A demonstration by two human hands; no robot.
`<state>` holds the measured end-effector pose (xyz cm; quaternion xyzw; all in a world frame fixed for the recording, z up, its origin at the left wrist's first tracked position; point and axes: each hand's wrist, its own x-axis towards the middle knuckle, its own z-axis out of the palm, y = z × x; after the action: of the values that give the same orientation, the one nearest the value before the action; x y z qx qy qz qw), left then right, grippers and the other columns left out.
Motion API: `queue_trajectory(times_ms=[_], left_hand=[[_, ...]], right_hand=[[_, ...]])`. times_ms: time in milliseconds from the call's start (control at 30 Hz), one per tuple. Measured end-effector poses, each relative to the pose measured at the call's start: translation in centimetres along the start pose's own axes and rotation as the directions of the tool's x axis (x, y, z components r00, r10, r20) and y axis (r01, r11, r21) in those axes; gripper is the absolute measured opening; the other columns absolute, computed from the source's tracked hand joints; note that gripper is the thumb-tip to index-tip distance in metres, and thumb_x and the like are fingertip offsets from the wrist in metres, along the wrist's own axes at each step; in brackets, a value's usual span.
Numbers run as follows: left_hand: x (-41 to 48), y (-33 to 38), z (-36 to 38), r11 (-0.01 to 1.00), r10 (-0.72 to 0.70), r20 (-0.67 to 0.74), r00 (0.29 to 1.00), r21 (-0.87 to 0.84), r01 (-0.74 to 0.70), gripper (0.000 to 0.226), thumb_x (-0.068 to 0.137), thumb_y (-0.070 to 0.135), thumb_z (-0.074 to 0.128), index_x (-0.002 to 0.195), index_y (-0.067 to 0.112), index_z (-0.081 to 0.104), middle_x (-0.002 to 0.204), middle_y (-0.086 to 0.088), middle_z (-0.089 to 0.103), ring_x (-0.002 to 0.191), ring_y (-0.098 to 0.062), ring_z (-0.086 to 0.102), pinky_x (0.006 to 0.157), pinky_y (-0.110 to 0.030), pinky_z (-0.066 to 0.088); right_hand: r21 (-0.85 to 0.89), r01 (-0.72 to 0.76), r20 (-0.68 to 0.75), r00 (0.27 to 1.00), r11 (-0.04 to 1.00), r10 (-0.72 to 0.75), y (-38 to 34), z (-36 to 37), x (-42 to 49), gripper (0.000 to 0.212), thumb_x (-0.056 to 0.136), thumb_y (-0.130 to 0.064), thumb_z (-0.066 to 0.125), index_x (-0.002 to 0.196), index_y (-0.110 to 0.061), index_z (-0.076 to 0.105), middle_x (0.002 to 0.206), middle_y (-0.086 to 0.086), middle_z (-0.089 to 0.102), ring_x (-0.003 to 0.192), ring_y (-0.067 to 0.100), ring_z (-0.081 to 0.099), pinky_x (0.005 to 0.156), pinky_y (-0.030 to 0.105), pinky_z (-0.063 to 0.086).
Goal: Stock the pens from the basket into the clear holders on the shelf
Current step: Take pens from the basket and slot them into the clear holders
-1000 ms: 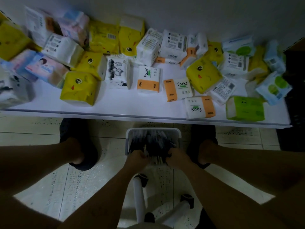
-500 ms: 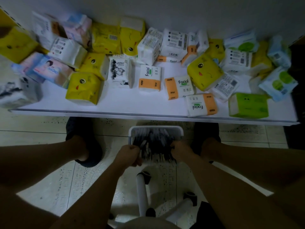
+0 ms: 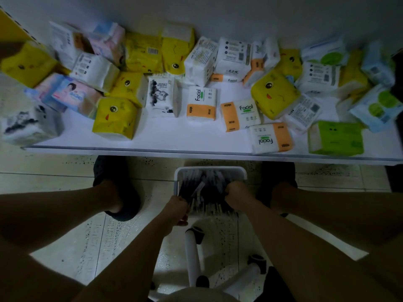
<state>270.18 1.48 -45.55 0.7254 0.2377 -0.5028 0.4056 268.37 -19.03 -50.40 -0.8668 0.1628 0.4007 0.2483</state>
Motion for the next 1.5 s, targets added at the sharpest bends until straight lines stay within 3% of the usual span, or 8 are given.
queue_trajectory(times_ms=[167, 333, 467, 667, 833, 967, 1167, 1500], left_hand=[[-0.7, 0.7, 0.6, 0.989, 0.149, -0.049, 0.988, 0.02, -0.148, 0.022, 0.101, 0.02, 0.035, 0.115, 0.012, 0.05, 0.076, -0.006, 0.052, 0.063, -0.016, 0.048, 0.053, -0.026, 0.045], [-1.1, 1.6, 0.7, 0.977, 0.195, -0.058, 0.979, -0.074, -0.199, 0.019, 0.101, 0.01, 0.038, 0.111, 0.013, 0.053, 0.08, -0.008, 0.063, 0.066, -0.018, 0.057, 0.061, -0.028, 0.049], [-0.4, 1.5, 0.7, 0.987, 0.139, -0.03, 0.99, -0.072, -0.141, 0.023, 0.092, 0.0, 0.046, 0.113, 0.006, 0.052, 0.086, -0.012, 0.063, 0.068, -0.02, 0.057, 0.058, -0.028, 0.048], [0.3, 1.0, 1.0, 0.994, 0.11, -0.033, 0.993, -0.013, -0.11, 0.017, 0.089, 0.003, 0.047, 0.105, 0.009, 0.052, 0.085, -0.011, 0.058, 0.065, -0.017, 0.046, 0.054, -0.026, 0.038], [1.0, 1.0, 1.2, 0.978, 0.207, -0.085, 0.975, -0.002, -0.208, 0.015, 0.098, 0.017, 0.047, 0.107, 0.01, 0.057, 0.077, -0.005, 0.061, 0.058, -0.014, 0.047, 0.05, -0.024, 0.037], [0.7, 1.2, 1.3, 0.964, 0.264, -0.099, 0.959, 0.015, -0.264, 0.019, 0.098, 0.022, 0.05, 0.107, 0.01, 0.062, 0.081, -0.004, 0.063, 0.067, -0.015, 0.057, 0.059, -0.024, 0.049], [-1.0, 2.2, 1.5, 0.941, 0.338, -0.134, 0.932, 0.078, -0.33, 0.019, 0.093, 0.005, 0.046, 0.103, 0.005, 0.063, 0.091, -0.011, 0.062, 0.076, -0.018, 0.055, 0.063, -0.024, 0.047], [-7.4, 5.1, 0.1, 0.754, 0.635, -0.176, 0.752, -0.069, -0.653, 0.021, 0.096, 0.016, 0.054, 0.078, 0.008, 0.061, 0.062, -0.001, 0.058, 0.055, -0.011, 0.054, 0.053, -0.021, 0.042]], right_hand=[[0.056, 0.026, 0.078, 0.996, 0.998, -0.03, -0.1, -0.4, -0.9, 0.019, 0.095, -0.012, 0.051, 0.086, -0.001, 0.063, 0.075, 0.006, 0.052, 0.079, 0.022, 0.051, 0.057, 0.022, 0.038], [0.031, -0.029, 0.12, 0.992, 0.999, 0.025, -0.4, 0.7, -1.5, 0.032, 0.098, -0.014, 0.047, 0.066, -0.009, 0.05, 0.068, 0.003, 0.042, 0.061, 0.013, 0.041, 0.052, 0.021, 0.034], [0.035, -0.036, 0.153, 0.988, 0.999, 0.031, -0.5, 1.2, -1.3, 0.028, 0.101, -0.011, 0.039, 0.111, 0.002, 0.062, 0.097, 0.013, 0.059, 0.1, 0.029, 0.057, 0.081, 0.029, 0.044], [0.014, -0.035, 0.149, 0.988, 0.999, 0.032, -0.5, 1.0, -1.1, 0.037, 0.1, -0.008, 0.039, 0.063, -0.013, 0.043, 0.067, 0.003, 0.04, 0.075, 0.022, 0.048, 0.06, 0.024, 0.034], [0.102, -0.106, 0.032, 0.994, 0.989, 0.103, -0.6, 0.1, -0.9, 0.032, 0.095, -0.009, 0.046, 0.063, -0.011, 0.045, 0.067, 0.003, 0.043, 0.057, 0.013, 0.037, 0.055, 0.022, 0.035], [0.167, -0.094, -0.085, 0.99, 0.982, 0.109, -1.1, -1.2, -1.7, 0.02, 0.092, -0.009, 0.054, 0.1, -0.003, 0.071, 0.101, 0.009, 0.067, 0.088, 0.025, 0.061, 0.08, 0.029, 0.051], [0.346, 0.037, -0.135, 0.991, 0.938, 0.01, -2.2, -2.1, -4.6, 0.027, 0.084, -0.004, 0.06, 0.108, -0.016, 0.055, 0.099, 0.006, 0.059, 0.089, 0.023, 0.058, 0.068, 0.033, 0.052], [0.408, 0.285, -0.456, 0.887, 0.867, -0.077, -6.9, -5.7, -11.3, 0.029, 0.099, -0.033, 0.048, 0.081, -0.017, 0.063, 0.075, -0.002, 0.061, 0.07, 0.013, 0.055, 0.057, 0.023, 0.036]])
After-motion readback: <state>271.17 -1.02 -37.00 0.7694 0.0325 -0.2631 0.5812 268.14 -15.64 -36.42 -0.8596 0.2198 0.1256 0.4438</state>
